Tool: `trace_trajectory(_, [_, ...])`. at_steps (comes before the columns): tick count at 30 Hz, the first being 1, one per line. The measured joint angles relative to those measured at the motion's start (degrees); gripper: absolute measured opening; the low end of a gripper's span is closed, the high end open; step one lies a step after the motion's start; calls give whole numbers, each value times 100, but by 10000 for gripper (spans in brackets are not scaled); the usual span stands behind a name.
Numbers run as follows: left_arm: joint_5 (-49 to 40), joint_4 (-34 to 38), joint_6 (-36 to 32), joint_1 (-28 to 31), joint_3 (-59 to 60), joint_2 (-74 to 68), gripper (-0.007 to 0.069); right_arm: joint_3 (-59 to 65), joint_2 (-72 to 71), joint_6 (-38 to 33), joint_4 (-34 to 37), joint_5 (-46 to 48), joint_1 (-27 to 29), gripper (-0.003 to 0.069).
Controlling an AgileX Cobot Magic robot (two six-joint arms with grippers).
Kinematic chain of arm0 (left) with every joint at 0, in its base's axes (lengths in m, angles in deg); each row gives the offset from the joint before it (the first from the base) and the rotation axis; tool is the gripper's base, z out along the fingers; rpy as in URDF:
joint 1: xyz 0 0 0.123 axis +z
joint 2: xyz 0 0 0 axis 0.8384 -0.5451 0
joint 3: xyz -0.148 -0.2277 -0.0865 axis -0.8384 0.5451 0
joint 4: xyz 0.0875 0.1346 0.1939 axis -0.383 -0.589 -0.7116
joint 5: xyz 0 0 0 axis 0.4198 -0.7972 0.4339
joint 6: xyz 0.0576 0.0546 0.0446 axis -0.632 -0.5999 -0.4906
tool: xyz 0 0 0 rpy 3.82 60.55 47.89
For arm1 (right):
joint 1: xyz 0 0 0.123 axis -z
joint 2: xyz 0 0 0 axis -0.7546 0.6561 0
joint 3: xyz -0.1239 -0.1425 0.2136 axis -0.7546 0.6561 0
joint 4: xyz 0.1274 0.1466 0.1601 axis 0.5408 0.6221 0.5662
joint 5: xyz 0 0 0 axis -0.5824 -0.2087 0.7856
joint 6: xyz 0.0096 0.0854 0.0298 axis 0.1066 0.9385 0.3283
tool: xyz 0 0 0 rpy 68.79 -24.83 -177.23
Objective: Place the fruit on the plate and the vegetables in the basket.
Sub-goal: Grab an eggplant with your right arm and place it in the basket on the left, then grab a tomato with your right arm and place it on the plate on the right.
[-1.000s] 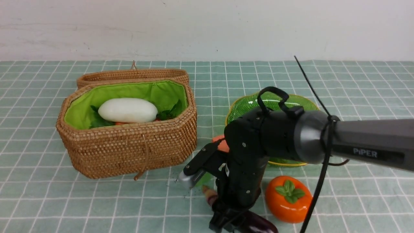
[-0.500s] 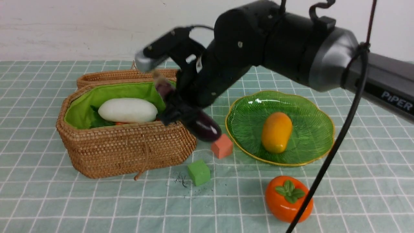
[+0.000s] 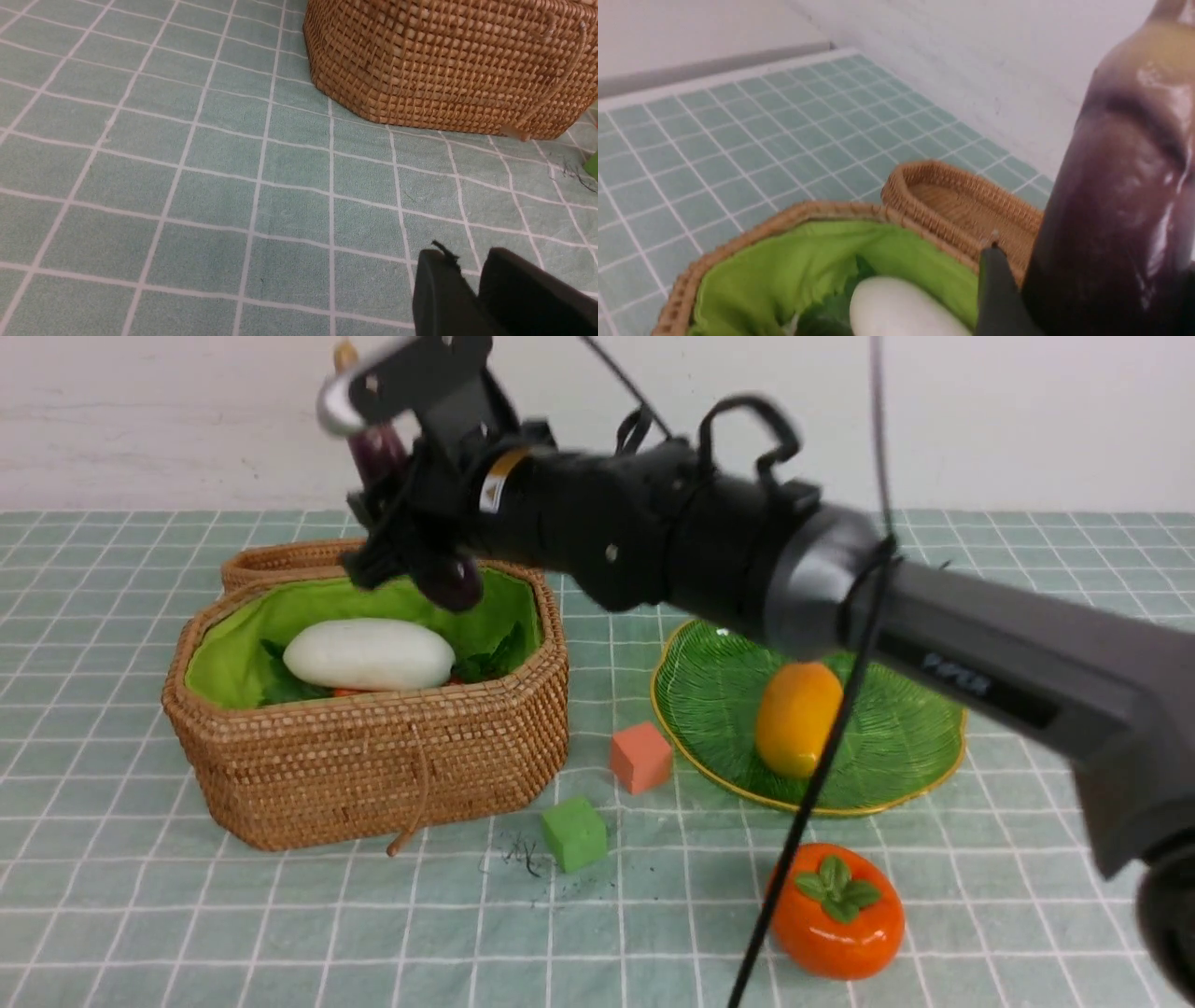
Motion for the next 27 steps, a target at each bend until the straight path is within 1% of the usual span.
trace_trajectory(1, [5,0,0,0,0,0,131,8,89,-2,17,58,0,363])
trace_trajectory(4, [5,0,0,0,0,0,131,12,151,26,17,143,0,442])
trace_trajectory(6, [5,0,0,0,0,0,131,12,129,122,38,240,0,584])
trace_trajectory(7, [5,0,0,0,0,0,131,12,128,128,38,254,0,594])
trace_trajectory(8, [5,0,0,0,0,0,131,12,84,164,42,345,0,627])
trace_trajectory(9, [5,0,0,0,0,0,131,12,21,191,42,560,0,657])
trace_trajectory(10, [5,0,0,0,0,0,131,12,-72,215,49,753,0,668])
trace_trajectory(11, [5,0,0,0,0,0,131,12,-197,223,53,1045,0,675])
trace_trajectory(12, [5,0,0,0,0,0,131,12,-427,228,53,1589,0,673])
trace_trajectory(14, [5,0,0,0,0,0,134,12,-790,223,53,2305,0,654])
trace_trajectory(15, [5,0,0,0,0,0,134,12,-832,222,53,2392,0,654])
trace_trajectory(16, [5,0,0,0,0,0,135,7,-1176,168,5,3024,0,627])
trace_trajectory(17, [5,0,0,0,0,0,137,-4,-1333,124,-82,3419,0,610])
trace_trajectory(19, [5,0,0,0,0,0,141,-15,-1667,47,-388,4564,0,568])
trace_trajectory(20, [5,0,0,0,0,0,142,-10,-1768,54,-545,4874,6,559])
trace_trajectory(22, [5,0,0,0,0,0,144,93,-1977,159,-861,5805,110,545])
trace_trajectory(24, [5,0,0,0,0,0,143,273,-2124,296,-922,6103,226,544])
trace_trajectory(25, [5,0,0,0,0,0,143,585,-2314,496,-974,6226,459,545])
trace_trajectory(26, [5,0,0,0,0,0,143,674,-2371,524,-973,6232,486,545])
trace_trajectory(27, [5,0,0,0,0,0,143,930,-2524,685,-973,6250,631,547])
